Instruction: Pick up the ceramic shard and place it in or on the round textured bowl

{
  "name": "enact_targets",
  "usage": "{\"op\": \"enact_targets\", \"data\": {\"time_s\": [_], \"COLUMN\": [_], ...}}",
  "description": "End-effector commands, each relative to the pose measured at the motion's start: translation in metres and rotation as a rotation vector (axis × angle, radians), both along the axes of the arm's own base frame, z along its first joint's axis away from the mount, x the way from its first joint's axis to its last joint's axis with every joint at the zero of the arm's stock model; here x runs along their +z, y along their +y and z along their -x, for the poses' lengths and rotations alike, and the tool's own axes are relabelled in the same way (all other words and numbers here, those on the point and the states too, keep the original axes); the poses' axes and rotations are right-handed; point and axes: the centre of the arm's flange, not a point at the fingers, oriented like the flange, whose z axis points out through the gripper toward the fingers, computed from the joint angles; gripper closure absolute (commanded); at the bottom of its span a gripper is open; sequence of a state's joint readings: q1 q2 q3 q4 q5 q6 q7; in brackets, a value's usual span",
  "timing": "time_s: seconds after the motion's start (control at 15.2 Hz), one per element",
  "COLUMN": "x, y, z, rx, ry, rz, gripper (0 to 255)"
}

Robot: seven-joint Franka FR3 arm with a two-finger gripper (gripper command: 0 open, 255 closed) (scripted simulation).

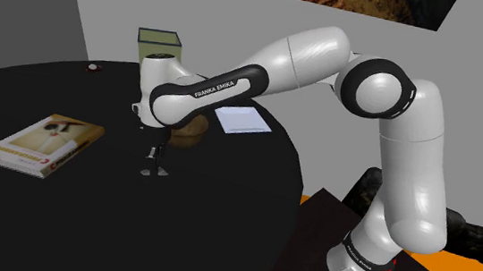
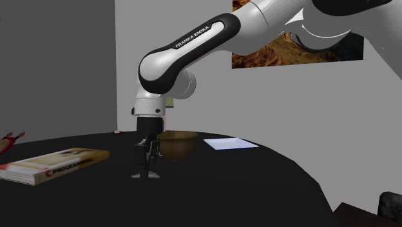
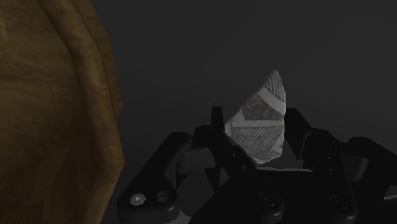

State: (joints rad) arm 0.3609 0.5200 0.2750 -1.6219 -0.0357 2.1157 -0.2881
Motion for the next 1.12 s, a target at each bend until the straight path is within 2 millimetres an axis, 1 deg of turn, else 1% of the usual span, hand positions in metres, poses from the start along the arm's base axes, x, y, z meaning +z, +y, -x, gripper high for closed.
{"op": "enact_targets", "data": {"time_s": [0.0,0.07,1.06], "x": [-0.001,0.0,0.079], "y": [0.0,0.0,0.0], "z": [0.0,0.0,0.0], "rx": [0.0,0.0,0.0], "ry": [0.001,0.001,0.001], "rz": [0.001,0.001,0.001], "gripper": [255,255,255]}}
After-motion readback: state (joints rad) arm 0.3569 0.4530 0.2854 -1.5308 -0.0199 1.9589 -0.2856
